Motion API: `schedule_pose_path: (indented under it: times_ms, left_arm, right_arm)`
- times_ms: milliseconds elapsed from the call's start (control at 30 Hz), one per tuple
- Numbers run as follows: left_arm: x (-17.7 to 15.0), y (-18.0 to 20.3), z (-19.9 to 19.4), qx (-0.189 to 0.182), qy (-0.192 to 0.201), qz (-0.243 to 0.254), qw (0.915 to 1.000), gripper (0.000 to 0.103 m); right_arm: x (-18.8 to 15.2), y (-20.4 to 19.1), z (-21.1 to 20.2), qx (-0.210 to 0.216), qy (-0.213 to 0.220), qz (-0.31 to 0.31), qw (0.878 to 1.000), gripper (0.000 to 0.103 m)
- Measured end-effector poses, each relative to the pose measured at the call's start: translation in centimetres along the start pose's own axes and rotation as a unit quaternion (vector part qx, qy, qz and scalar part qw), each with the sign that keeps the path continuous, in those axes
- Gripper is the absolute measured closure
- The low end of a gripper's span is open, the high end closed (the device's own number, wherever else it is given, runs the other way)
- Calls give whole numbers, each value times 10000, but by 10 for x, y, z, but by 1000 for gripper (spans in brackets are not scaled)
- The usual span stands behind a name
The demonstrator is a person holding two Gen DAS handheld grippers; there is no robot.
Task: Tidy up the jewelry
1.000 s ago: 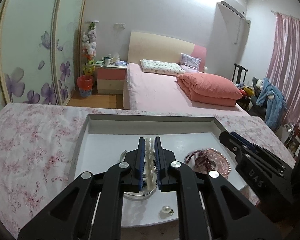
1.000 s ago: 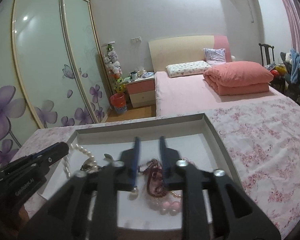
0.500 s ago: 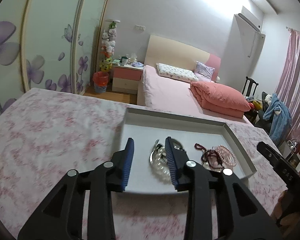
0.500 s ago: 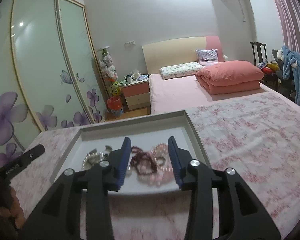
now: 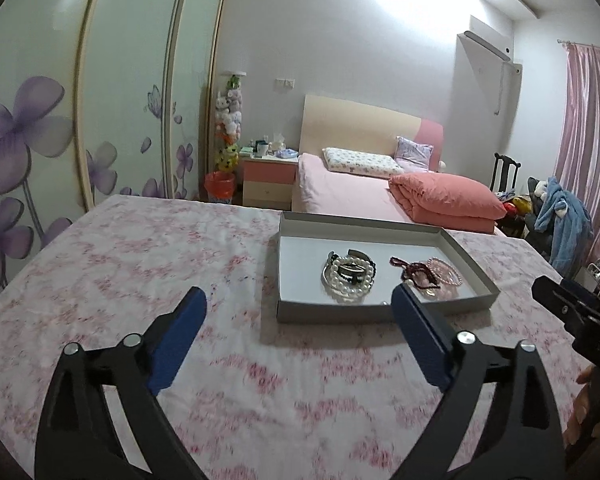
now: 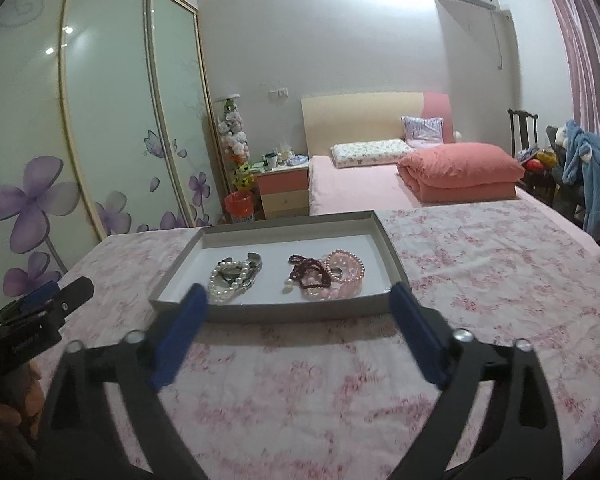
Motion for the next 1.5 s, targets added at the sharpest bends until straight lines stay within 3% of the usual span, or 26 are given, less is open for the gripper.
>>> schedule_pose_path:
  times_ms: [167, 400, 733, 1500]
  left_arm:
    - [-9, 1, -17, 25, 108, 60, 9999, 2]
    - [-20, 4, -35, 121, 256, 223, 9994, 2]
    - [-27, 6, -45, 212, 446, 230, 9985, 2]
    - [-30, 9, -47, 226, 433, 223, 9986, 2]
  right_arm:
    - [-10, -4, -19, -90, 130, -89, 9998, 4]
    - [-26, -1, -33, -119, 225, -26, 9997, 4]
    - [-29, -7, -58, -443, 818, -309, 9952, 4]
    - [-30, -7, -56, -369, 757, -276, 9961, 4]
Point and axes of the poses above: each gripper's, at about its wrist camera, not at the fingertips, and z roughly the way its jaws point, y to its right, x to its top, the point moved 6 cm from there along z, roughly the way its jaws point, and after that the axes turned 4 degrees about -y, right-handed, at the moved point
